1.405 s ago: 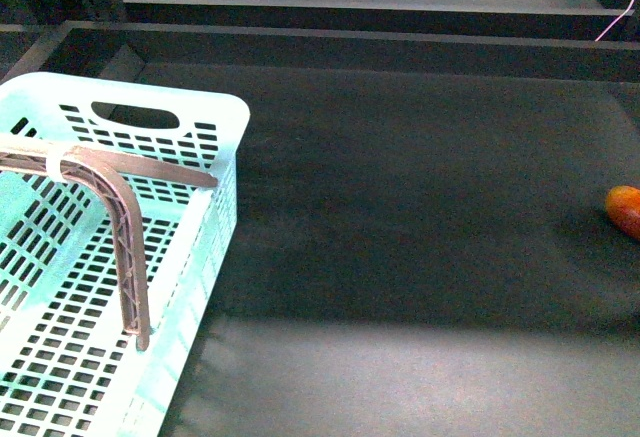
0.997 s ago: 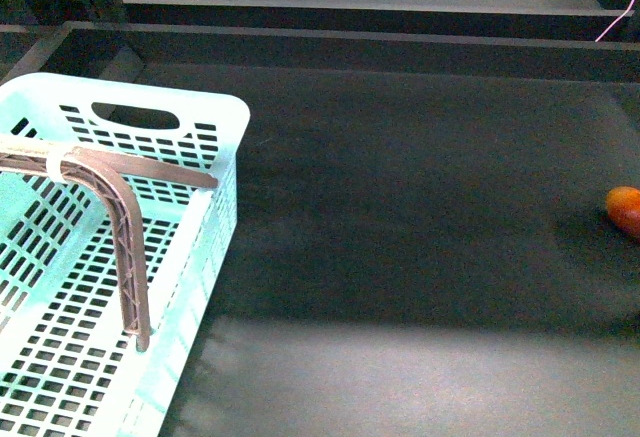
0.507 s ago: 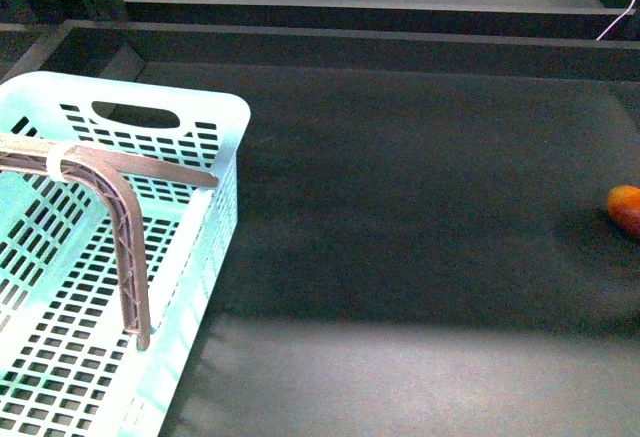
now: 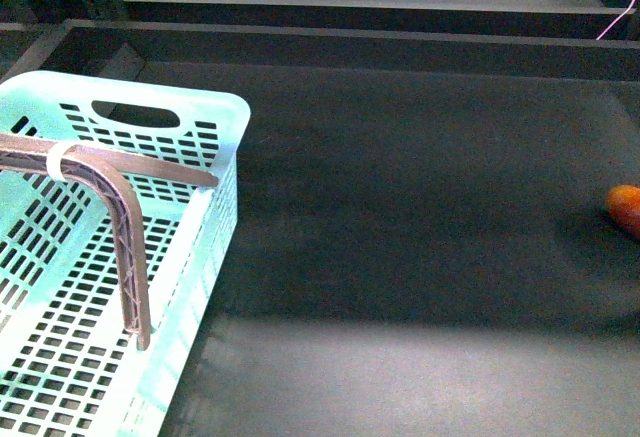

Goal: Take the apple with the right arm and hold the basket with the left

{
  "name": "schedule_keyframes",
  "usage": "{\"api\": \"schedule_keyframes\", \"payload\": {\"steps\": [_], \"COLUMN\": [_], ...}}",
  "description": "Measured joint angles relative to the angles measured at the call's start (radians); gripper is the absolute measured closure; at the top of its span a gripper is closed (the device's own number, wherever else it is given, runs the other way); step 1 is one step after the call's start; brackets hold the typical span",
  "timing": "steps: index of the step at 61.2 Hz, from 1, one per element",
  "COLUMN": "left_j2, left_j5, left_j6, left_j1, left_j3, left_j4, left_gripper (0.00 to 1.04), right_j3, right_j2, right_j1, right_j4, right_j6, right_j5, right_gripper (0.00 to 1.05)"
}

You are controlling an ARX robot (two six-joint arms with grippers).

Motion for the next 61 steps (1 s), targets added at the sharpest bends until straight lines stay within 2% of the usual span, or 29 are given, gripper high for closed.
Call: {"api": "schedule_keyframes", "payload": {"steps": [30, 36, 44, 61], "left_j2": [0.096, 0.089, 0.064, 0.030], "left_j5": [-0.007, 0.002, -0.006, -0.013], "left_j6": [-0.086, -0.109, -0.084, -0.057], "left_j1": [-0.038, -0.050, -0.084, -0.232], "left_j3": [0.051, 0.060, 0.075, 0.216], "left_j4": [0.019, 0.018, -0.024, -0.110], "left_gripper": [0.91, 0.97, 0.97, 0.97], "right_j3": [0.000, 0.000, 0.000, 0.000], "right_j2": [0.000, 0.000, 0.000, 0.000], "right_j1": [0.000, 0.000, 0.000, 0.000], "right_j4": [0.000, 0.000, 0.000, 0.000], "right_j6": [0.000, 0.000, 0.000, 0.000], "right_j5": [0.000, 0.000, 0.000, 0.000], "right_gripper": [0.09, 0.09, 0.09, 0.09]}}
